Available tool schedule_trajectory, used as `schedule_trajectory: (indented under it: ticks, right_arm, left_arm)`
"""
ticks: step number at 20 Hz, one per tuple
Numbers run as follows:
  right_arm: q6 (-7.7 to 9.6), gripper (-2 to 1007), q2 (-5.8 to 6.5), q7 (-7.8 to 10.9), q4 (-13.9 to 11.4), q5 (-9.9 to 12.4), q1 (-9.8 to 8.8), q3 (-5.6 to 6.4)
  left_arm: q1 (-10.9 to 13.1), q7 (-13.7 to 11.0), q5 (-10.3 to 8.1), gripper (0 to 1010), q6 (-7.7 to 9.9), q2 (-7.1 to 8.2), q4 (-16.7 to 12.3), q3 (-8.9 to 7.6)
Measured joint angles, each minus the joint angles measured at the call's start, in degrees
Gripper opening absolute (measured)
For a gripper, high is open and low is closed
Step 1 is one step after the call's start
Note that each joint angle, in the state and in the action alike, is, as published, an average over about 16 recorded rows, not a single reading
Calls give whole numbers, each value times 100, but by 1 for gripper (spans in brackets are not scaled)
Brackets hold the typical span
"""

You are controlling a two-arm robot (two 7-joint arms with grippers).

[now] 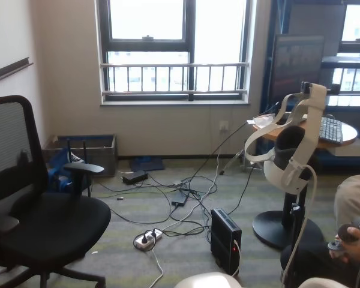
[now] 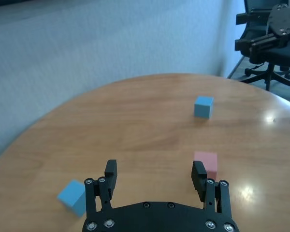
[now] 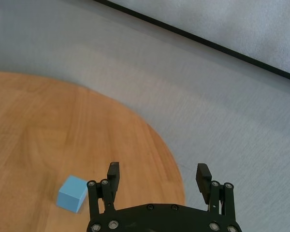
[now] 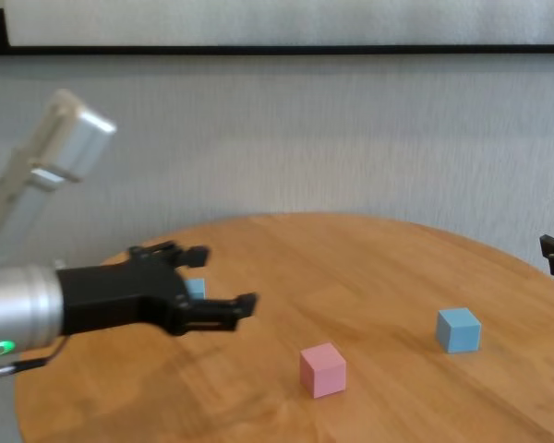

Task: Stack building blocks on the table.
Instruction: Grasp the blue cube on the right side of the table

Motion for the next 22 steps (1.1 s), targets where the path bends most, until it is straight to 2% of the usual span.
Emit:
schedule_trajectory:
  ticks: [5, 9, 11, 17, 22]
  right_arm:
    - [0, 1000, 0, 0, 0, 0, 0, 0]
    - [29, 1000, -2, 24, -26, 20, -11, 11]
    - [96, 1000, -8, 53, -76, 75, -33, 37]
    - [457, 1000, -64, 150, -336, 361, -156, 167]
    - [864, 1000, -167, 255, -565, 625, -270, 277]
  left_arm:
    - [274, 40, -92, 1000, 4, 263, -241, -167]
    - [423, 19, -157, 1000, -35, 371, -290, -245]
    - [471, 3, -182, 1000, -58, 400, -294, -266]
    - [545, -24, -232, 1000, -115, 432, -300, -298]
    - [515, -18, -215, 1000, -100, 414, -279, -282]
